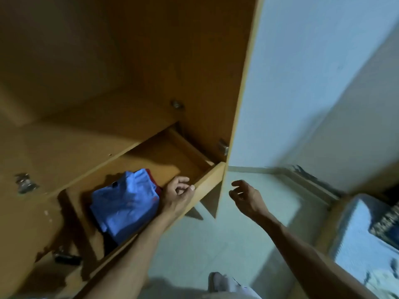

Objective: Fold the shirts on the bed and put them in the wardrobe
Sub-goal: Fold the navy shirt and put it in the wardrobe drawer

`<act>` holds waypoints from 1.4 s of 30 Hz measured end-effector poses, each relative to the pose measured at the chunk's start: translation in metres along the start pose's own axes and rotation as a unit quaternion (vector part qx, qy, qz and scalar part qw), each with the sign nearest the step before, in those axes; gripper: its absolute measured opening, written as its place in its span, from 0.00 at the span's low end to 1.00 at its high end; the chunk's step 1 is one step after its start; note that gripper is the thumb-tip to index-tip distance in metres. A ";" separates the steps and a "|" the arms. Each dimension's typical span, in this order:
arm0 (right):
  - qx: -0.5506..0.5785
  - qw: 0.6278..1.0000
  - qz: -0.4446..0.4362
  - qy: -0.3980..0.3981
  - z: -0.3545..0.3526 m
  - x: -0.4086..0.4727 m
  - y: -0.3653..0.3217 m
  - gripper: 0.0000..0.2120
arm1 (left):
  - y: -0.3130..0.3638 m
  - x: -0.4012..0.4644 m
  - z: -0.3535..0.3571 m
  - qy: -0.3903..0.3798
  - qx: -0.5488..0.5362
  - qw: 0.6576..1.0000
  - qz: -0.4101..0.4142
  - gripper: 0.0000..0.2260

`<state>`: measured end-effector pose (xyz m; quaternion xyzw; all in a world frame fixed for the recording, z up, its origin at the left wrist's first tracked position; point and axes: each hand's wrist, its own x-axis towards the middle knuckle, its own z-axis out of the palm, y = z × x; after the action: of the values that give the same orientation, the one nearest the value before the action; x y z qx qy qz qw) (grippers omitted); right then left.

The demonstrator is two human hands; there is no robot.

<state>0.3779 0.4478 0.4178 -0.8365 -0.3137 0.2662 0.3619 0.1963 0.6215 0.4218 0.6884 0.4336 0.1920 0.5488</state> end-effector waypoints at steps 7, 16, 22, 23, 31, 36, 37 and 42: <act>0.025 0.968 0.167 0.185 -0.039 -0.152 0.069 0.12 | 0.004 -0.046 0.067 -0.220 0.067 0.972 0.054 0.11; 0.063 0.880 0.364 0.298 -0.035 -0.363 0.144 0.11 | -0.005 -0.160 0.179 -0.409 0.100 0.902 0.096 0.10; 0.131 0.809 0.445 0.362 -0.024 -0.469 0.196 0.10 | -0.002 -0.248 0.253 -0.515 0.152 0.833 0.130 0.09; 0.145 0.800 0.450 0.369 -0.022 -0.483 0.204 0.10 | -0.004 -0.260 0.262 -0.529 0.166 0.821 0.136 0.09; 0.202 0.737 0.529 0.370 0.021 -0.555 0.326 0.13 | -0.090 -0.354 0.357 -0.625 0.283 0.721 0.096 0.10; 0.222 0.734 0.571 0.293 0.094 -0.555 0.444 0.12 | -0.228 -0.372 0.424 -0.660 0.361 0.657 0.055 0.11; 0.221 0.739 0.571 0.282 0.105 -0.552 0.464 0.12 | -0.251 -0.370 0.434 -0.667 0.374 0.643 0.053 0.10; 0.202 0.766 0.564 0.232 0.163 -0.531 0.559 0.08 | -0.362 -0.365 0.473 -0.674 0.420 0.603 0.078 0.12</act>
<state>0.1032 -0.1645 0.0045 -0.8068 0.3693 0.2772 0.3687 0.2062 0.0558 0.0122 0.8088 -0.0813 -0.4870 0.3193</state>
